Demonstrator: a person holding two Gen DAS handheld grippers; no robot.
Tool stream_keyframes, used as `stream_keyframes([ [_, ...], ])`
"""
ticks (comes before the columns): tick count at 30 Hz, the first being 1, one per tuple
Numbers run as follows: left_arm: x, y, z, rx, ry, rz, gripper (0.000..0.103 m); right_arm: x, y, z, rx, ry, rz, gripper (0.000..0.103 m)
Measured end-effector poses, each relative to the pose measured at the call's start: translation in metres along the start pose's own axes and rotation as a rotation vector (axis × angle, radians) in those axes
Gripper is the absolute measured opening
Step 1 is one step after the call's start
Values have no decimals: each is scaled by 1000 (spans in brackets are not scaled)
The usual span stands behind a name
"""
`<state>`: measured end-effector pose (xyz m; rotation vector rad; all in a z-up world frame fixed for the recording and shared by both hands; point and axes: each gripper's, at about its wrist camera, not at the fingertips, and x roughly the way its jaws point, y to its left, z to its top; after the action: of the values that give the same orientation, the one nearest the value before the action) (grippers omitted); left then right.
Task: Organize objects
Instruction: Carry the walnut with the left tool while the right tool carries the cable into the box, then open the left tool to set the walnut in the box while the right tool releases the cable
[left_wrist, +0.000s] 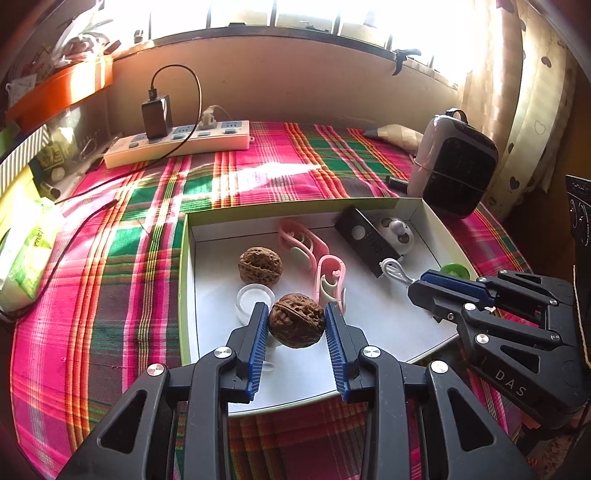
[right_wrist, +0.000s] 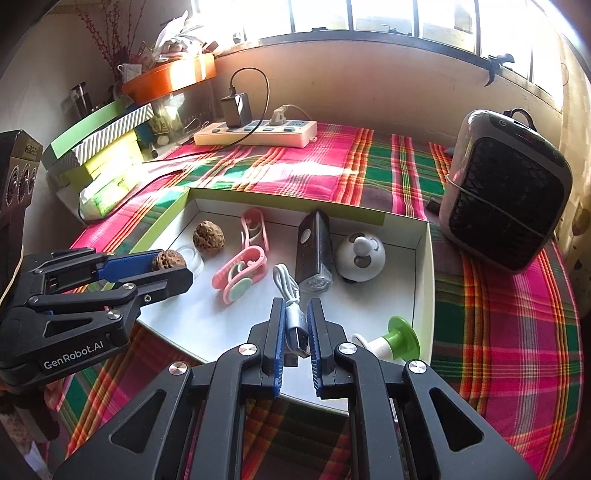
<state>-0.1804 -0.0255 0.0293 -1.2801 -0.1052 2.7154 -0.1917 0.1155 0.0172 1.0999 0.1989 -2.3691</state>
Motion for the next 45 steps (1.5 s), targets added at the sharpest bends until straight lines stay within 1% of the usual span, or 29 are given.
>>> stream_keyframes([
  [9,4,-15,0,39,11,-29,29,3,-6,-1,1,14,-7,12],
  [20,19,-23,-4,64,58,-23,29,11,-9,0,-9,34,1,12],
  [45,28,-21,-2,50,81,-18,29,20,-9,-5,-17,67,2,13],
])
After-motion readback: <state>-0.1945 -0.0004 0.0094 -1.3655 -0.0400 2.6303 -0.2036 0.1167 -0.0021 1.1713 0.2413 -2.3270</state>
